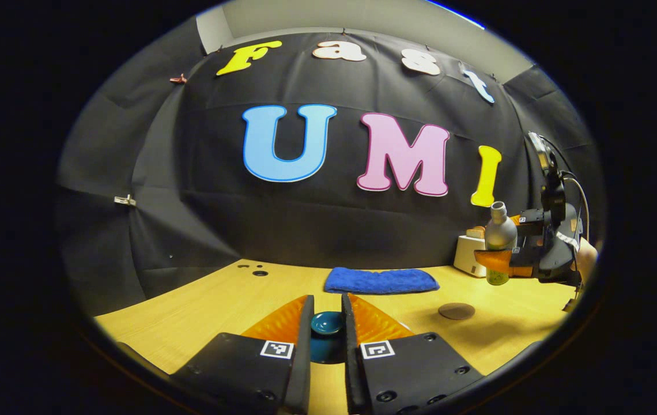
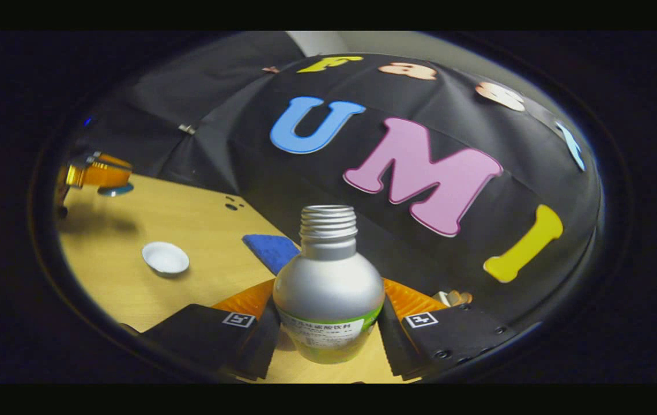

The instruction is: Open the teacup lid with one hand, grasp the water bottle and pour water into the teacup with the other hand; after pouring, place the water bottle on the coaster and then close the teacup lid.

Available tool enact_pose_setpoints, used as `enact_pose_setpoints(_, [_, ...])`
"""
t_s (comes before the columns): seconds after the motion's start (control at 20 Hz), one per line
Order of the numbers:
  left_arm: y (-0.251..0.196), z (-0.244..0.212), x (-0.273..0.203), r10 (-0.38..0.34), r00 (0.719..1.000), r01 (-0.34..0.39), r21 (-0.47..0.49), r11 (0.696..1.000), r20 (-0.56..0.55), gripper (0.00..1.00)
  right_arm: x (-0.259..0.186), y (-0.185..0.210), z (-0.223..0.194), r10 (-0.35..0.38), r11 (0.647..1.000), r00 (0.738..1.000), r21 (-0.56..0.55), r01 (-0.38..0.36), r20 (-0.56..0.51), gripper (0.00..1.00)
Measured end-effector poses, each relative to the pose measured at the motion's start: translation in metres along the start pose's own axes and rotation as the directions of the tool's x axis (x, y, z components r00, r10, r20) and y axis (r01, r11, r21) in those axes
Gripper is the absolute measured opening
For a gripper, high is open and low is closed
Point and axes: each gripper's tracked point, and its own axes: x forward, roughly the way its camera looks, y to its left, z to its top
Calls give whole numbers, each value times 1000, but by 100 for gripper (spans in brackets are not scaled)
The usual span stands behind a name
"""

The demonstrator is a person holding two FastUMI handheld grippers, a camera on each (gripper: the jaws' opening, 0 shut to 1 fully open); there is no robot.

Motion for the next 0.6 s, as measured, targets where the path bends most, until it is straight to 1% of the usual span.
enact_pose_setpoints(0.05, [-7, -1, 3, -15, 1000, 15, -1, 1000, -1, 28, -4, -6, 1, -3, 997, 1000, 72, 2, 10, 78])
enact_pose_setpoints(0.15, [-20, -5, 8, -46, 999, 46, -14, 999, -8, 28, -8, -17, 2, -11, 976, 999, 219, 4, 31, 78])
enact_pose_setpoints(0.3, [-29, -15, 15, -72, 997, 72, -10, 997, -32, 28, -9, -31, -2, -54, 933, 996, 358, 27, 66, 79])
enact_pose_setpoints(0.35, [-31, -15, 17, -76, 997, 76, -2, 997, -33, 28, -7, -31, -5, -49, 917, 996, 399, 16, 74, 79])
enact_pose_setpoints(0.4, [-32, -14, 18, -78, 996, 78, 4, 997, -32, 30, -3, -26, -11, -26, 895, 997, 446, -9, 72, 78])
enact_pose_setpoints(0.5, [-33, -14, 22, -83, 996, 84, 17, 996, -25, 30, 6, -13, -27, 44, 854, 998, 516, -65, 54, 78])
enact_pose_setpoints(0.55, [-32, -14, 24, -82, 996, 82, 18, 996, -26, 30, 12, -12, -38, 45, 846, 998, 529, -64, 49, 79])
enact_pose_setpoints(0.6, [-31, -15, 26, -80, 996, 80, 16, 997, -26, 28, 19, -15, -48, 30, 851, 999, 523, -49, 45, 79])
